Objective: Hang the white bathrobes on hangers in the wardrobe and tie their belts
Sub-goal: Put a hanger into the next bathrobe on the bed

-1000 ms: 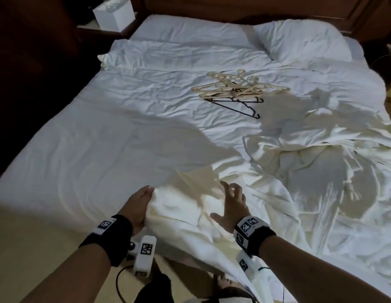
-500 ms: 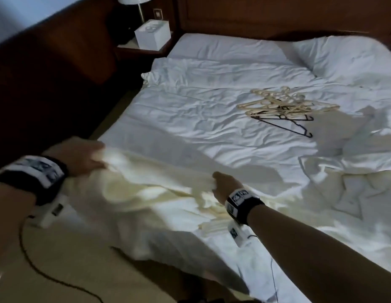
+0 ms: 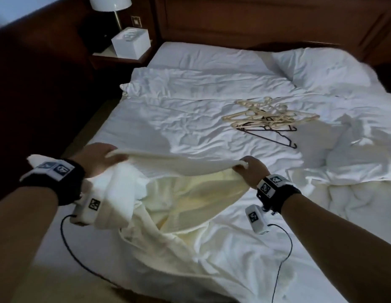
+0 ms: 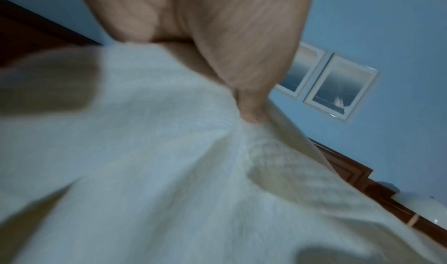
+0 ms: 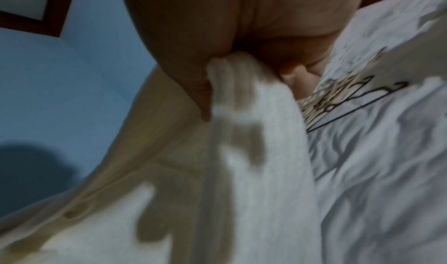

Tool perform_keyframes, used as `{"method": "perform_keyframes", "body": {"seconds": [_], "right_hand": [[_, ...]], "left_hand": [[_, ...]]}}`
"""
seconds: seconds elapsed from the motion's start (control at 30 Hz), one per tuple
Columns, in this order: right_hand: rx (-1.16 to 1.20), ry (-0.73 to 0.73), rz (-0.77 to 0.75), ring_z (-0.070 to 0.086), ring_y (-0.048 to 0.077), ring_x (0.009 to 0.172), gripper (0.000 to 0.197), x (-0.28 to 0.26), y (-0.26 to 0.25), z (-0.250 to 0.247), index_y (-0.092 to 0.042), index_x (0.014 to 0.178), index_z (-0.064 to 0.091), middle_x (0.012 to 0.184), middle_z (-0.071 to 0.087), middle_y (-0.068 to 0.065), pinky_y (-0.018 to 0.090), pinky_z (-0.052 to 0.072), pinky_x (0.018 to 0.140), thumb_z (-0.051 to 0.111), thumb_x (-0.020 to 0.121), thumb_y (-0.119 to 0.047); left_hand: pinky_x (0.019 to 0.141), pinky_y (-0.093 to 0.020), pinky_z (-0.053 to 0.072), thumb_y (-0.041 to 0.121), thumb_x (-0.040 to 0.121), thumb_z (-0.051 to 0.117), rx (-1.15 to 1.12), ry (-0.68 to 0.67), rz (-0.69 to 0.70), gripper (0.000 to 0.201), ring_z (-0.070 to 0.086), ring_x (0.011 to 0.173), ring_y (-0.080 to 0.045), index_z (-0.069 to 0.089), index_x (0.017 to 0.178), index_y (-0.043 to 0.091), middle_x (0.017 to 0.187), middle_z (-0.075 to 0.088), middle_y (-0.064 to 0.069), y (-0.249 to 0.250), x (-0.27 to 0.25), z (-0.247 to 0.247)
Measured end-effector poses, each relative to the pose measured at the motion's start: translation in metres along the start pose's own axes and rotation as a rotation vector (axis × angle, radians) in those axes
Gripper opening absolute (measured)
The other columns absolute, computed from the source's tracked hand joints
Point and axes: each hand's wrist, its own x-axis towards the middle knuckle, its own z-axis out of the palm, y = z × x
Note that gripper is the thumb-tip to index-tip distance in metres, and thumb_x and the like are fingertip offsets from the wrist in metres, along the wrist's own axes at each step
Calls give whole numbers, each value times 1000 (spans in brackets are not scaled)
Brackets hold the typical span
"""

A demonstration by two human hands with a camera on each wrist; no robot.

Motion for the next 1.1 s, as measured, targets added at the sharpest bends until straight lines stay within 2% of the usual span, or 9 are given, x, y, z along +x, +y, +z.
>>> {"method": "perform_keyframes", "body": {"seconds": [0.13, 0.17, 0.23, 0.37, 0.57, 0.73, 0.87, 1.0, 1.1], "right_hand": [[8, 66, 79, 58, 29, 89, 15, 45, 43, -39, -20, 93, 58, 95, 62, 5, 30, 38, 70, 66, 88, -32], [17, 79, 100, 59, 27, 90, 13, 58, 54, -47, -22, 94, 58, 94, 62, 3, 30, 39, 71, 64, 88, -31], [-18, 82, 127, 61, 24, 94, 22, 84, 82, -53, -22, 105, 59, 94, 64, -1, 30, 44, 77, 64, 87, -34], [-227, -91, 186, 58, 24, 111, 41, 130, 147, -35, -22, 122, 54, 118, 64, 4, 34, 45, 96, 67, 87, -39], [-373, -367, 284, 51, 33, 124, 52, 174, 214, -3, -23, 134, 50, 142, 44, 8, 41, 42, 103, 61, 89, -45], [-381, -347, 329, 52, 38, 121, 55, 236, 245, 6, -21, 140, 45, 146, 32, 11, 44, 45, 101, 61, 90, -38], [-577, -485, 259, 33, 41, 139, 86, 291, 268, 19, -39, 152, 14, 158, 6, 8, 48, 36, 109, 66, 84, -51], [-732, -602, 182, 16, 48, 143, 99, 315, 291, 62, -43, 151, -8, 161, -14, 13, 55, 25, 114, 59, 81, -65], [-781, -610, 253, 7, 57, 140, 103, 321, 297, 82, -42, 150, -15, 158, -22, 15, 63, 22, 112, 59, 82, -66]], "left_hand": [[73, -34, 38, 32, 93, 57, -243, 334, -51, 17, 59, 93, -34, 55, 97, 15, 91, 61, -7, 53, 61, 42], [75, -35, 41, 22, 93, 57, -306, 411, -78, 11, 59, 95, -34, 54, 101, 15, 96, 62, -8, 67, 79, 48], [88, -38, 46, 9, 91, 55, -361, 491, -121, 25, 59, 104, -32, 51, 115, 15, 116, 58, -12, 90, 116, 62], [96, -42, 48, 13, 86, 65, -250, 220, -57, 40, 58, 110, -32, 51, 124, 14, 123, 55, -15, 134, 168, 121], [96, -29, 39, 28, 91, 64, 5, -352, 47, 45, 53, 117, -27, 49, 132, 16, 133, 48, -10, 176, 175, 220], [102, -31, 39, 34, 95, 57, 76, -465, 16, 53, 47, 128, -23, 40, 143, 20, 146, 39, -6, 164, 206, 254], [110, -25, 30, 29, 94, 61, 22, -531, 25, 57, 38, 138, -20, 39, 146, 27, 156, 32, -1, 147, 224, 295], [101, -24, 35, 24, 97, 51, 158, -665, -2, 46, 41, 135, -28, 45, 142, 24, 162, 15, -8, 136, 235, 351], [103, -31, 40, 20, 97, 45, 209, -713, -2, 61, 43, 133, -33, 23, 152, 31, 162, -2, -14, 135, 250, 374]]}}
